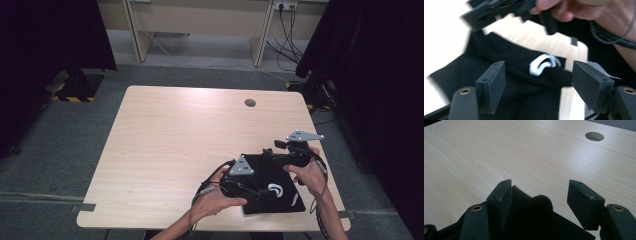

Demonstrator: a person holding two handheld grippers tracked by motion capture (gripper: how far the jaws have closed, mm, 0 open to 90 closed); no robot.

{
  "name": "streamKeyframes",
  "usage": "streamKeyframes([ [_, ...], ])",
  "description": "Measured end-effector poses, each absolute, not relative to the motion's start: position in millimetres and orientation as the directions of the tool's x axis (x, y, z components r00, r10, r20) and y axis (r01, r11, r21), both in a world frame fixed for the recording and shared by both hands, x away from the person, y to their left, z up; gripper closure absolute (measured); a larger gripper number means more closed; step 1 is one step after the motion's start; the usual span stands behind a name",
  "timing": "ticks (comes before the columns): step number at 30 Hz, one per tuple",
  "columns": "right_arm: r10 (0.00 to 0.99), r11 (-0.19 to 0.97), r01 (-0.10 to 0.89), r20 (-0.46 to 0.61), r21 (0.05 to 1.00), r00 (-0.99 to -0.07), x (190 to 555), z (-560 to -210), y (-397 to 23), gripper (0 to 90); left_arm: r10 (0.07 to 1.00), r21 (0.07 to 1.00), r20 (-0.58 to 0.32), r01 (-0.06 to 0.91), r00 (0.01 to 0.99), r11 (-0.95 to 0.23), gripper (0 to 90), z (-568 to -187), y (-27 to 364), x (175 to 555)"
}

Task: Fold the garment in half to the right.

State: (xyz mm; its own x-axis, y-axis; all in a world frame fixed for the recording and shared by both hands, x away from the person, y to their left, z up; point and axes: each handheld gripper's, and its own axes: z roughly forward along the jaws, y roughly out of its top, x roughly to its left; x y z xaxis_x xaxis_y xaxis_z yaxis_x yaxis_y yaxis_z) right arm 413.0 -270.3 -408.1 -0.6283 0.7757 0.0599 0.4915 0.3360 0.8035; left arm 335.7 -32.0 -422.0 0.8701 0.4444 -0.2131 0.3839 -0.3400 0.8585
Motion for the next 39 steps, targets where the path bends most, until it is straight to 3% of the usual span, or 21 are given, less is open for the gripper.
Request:
streamKeyframes([
  [7,0.799,0.409,0.53,-0.011,0.743,-0.601,413,-412,-250,36.6,0.555,0.802,-0.147,0.427,0.819,-0.418,20.0,-455,-29,340],
  [12,0.749,0.517,0.492,-0.091,0.7,-0.656,419,-423,-256,73.6,0.571,0.774,-0.103,0.426,0.814,-0.468,17.0,-470,-37,338],
  [15,0.743,0.517,0.464,-0.108,0.719,-0.661,418,-420,-269,81.2,0.575,0.758,-0.076,0.421,0.815,-0.498,16.4,-476,-39,335],
  [20,0.766,0.487,0.462,-0.107,0.742,-0.634,411,-417,-296,82.1,0.577,0.751,-0.053,0.413,0.815,-0.515,18.1,-478,-41,331],
  [25,0.794,0.475,0.55,-0.066,0.687,-0.604,415,-453,-317,80.6,0.576,0.749,-0.032,0.401,0.817,-0.527,19.1,-479,-44,330],
  [28,0.803,0.432,0.546,-0.03,0.718,-0.595,414,-465,-323,79.9,0.572,0.749,-0.021,0.392,0.82,-0.534,19.4,-479,-44,330],
  [33,0.799,0.456,0.532,-0.065,0.714,-0.598,416,-465,-311,79.0,0.581,0.744,-0.017,0.398,0.813,-0.536,19.6,-478,-34,332],
  [39,0.779,0.451,0.505,-0.048,0.736,-0.625,430,-469,-279,78.5,0.647,0.739,-0.001,0.436,0.763,-0.514,20.1,-477,4,338],
])
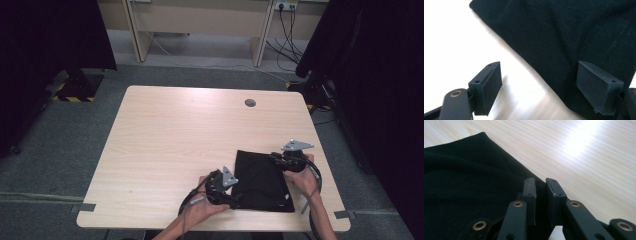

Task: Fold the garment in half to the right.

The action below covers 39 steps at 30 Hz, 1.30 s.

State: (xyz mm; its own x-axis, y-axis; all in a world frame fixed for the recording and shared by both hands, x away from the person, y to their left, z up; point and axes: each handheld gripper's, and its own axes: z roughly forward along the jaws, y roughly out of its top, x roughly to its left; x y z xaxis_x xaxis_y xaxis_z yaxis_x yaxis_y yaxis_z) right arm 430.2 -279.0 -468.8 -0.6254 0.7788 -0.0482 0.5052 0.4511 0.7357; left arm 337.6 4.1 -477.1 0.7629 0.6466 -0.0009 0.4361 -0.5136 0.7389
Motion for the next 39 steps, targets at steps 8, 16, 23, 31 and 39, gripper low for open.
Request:
streamKeyframes([
  [8,0.745,0.495,0.467,-0.082,0.733,-0.662,455,-469,-219,68.5,0.685,0.738,0.001,0.462,0.729,-0.493,19.5,-477,44,338],
  [16,0.808,0.395,0.521,-0.016,0.757,-0.589,431,-441,-220,39.0,0.691,0.767,-0.038,0.464,0.722,-0.443,16.6,-473,59,336],
  [23,0.787,0.366,0.565,0.079,0.739,-0.612,386,-436,-233,34.0,0.706,0.767,-0.053,0.481,0.707,-0.425,15.4,-473,62,339],
  [31,0.696,0.422,0.558,0.14,0.714,-0.704,385,-452,-229,82.6,0.699,0.757,-0.064,0.491,0.712,-0.431,14.9,-478,57,340],
  [39,0.716,0.419,0.489,0.053,0.765,-0.696,370,-420,-247,86.4,0.698,0.747,-0.052,0.492,0.714,-0.447,14.8,-481,54,338],
])
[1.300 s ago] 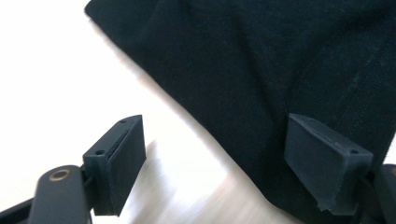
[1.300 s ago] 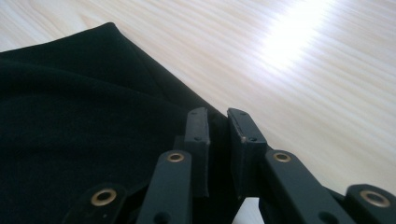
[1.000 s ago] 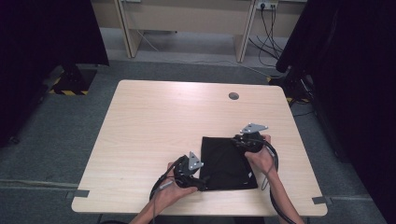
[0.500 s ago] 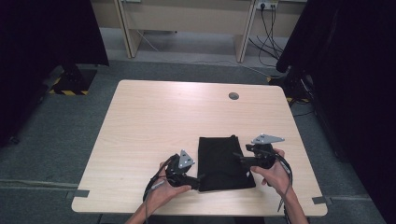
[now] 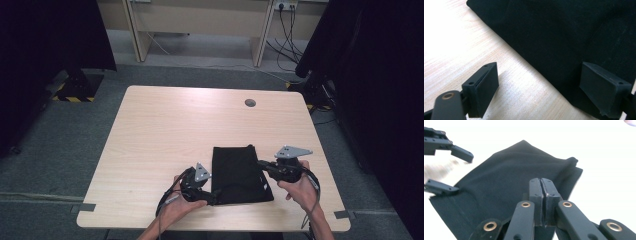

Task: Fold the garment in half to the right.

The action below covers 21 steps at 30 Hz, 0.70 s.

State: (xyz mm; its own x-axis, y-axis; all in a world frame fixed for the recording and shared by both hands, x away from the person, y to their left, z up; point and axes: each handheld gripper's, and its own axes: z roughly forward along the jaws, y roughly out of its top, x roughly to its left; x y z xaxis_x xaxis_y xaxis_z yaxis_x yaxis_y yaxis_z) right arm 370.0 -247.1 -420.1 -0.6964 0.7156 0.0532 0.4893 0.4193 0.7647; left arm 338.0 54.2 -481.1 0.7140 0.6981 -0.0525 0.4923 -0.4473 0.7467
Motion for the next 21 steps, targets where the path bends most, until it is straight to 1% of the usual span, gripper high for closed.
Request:
streamKeyframes([
  [2,0.725,0.4,0.51,0.077,0.761,-0.684,368,-423,-251,80.4,0.698,0.746,-0.054,0.494,0.714,-0.448,14.8,-481,54,339],
  [4,0.742,0.364,0.545,0.118,0.755,-0.66,369,-425,-248,66.8,0.701,0.745,-0.054,0.495,0.712,-0.446,14.3,-481,53,339],
  [6,0.749,0.363,0.567,0.131,0.739,-0.65,372,-429,-241,57.8,0.702,0.746,-0.05,0.494,0.711,-0.447,14.8,-481,53,338],
  [8,0.757,0.356,0.597,0.153,0.719,-0.635,378,-437,-233,51.7,0.703,0.746,-0.056,0.497,0.709,-0.442,14.5,-481,53,339],
  [10,0.754,0.374,0.62,0.163,0.69,-0.636,384,-447,-226,48.6,0.703,0.746,-0.052,0.496,0.709,-0.444,14.3,-481,53,338],
  [11,0.752,0.39,0.629,0.161,0.673,-0.639,386,-452,-222,49.0,0.702,0.746,-0.051,0.495,0.71,-0.446,14.5,-481,53,338],
  [12,0.75,0.405,0.632,0.156,0.661,-0.643,388,-456,-220,53.9,0.702,0.746,-0.053,0.496,0.71,-0.445,14.4,-481,53,339],
  [13,0.738,0.408,0.624,0.161,0.666,-0.655,391,-459,-220,64.5,0.703,0.746,-0.054,0.496,0.709,-0.443,14.3,-482,52,339],
  [15,0.716,0.436,0.585,0.131,0.684,-0.686,391,-456,-221,81.1,0.701,0.745,-0.054,0.496,0.711,-0.446,14.6,-481,52,338],
  [16,0.697,0.449,0.556,0.116,0.699,-0.708,389,-449,-222,84.8,0.699,0.744,-0.056,0.497,0.713,-0.447,14.7,-481,52,338],
  [21,0.685,0.431,0.476,0.066,0.766,-0.726,376,-412,-231,85.8,0.697,0.747,-0.049,0.489,0.716,-0.45,14.2,-482,50,336],
])
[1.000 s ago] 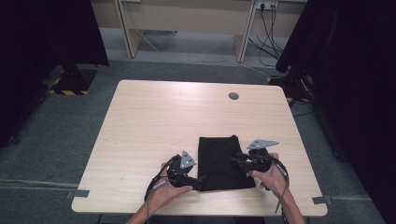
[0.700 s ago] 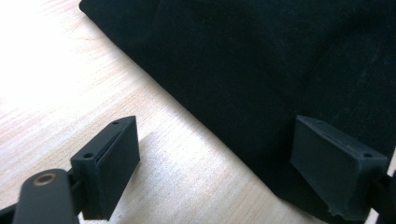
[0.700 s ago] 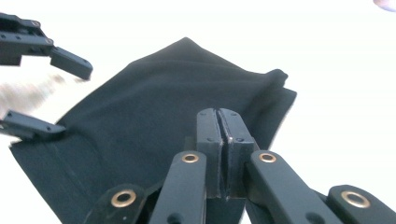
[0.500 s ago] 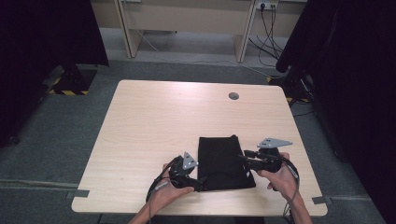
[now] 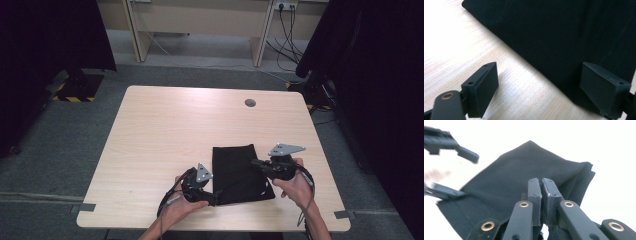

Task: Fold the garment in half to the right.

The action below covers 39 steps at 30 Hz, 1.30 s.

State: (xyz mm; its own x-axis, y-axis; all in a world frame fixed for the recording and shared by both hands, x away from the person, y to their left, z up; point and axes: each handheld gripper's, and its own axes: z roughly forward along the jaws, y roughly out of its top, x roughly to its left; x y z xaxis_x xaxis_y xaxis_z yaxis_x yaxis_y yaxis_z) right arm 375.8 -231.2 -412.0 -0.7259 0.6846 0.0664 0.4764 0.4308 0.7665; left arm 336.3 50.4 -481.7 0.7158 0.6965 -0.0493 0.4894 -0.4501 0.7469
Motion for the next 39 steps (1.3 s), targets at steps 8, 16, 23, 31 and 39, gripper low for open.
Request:
streamKeyframes([
  [8,0.77,0.413,0.592,0.081,0.693,-0.632,375,-457,-250,74.2,0.701,0.75,-0.035,0.482,0.712,-0.453,14.2,-483,48,335],
  [16,0.798,0.34,0.607,0.122,0.718,-0.59,372,-459,-257,53.4,0.708,0.761,-0.063,0.493,0.704,-0.422,15.0,-479,52,335],
  [23,0.785,0.301,0.581,0.15,0.757,-0.601,341,-438,-273,46.8,0.705,0.782,-0.081,0.484,0.704,-0.393,14.6,-474,49,336],
  [31,0.733,0.349,0.6,0.19,0.72,-0.654,329,-456,-276,61.3,0.698,0.758,-0.059,0.487,0.714,-0.434,14.5,-481,42,336],
  [39,0.688,0.338,0.566,0.212,0.752,-0.694,325,-445,-289,84.7,0.703,0.751,-0.037,0.483,0.711,-0.45,14.2,-483,41,334],
])
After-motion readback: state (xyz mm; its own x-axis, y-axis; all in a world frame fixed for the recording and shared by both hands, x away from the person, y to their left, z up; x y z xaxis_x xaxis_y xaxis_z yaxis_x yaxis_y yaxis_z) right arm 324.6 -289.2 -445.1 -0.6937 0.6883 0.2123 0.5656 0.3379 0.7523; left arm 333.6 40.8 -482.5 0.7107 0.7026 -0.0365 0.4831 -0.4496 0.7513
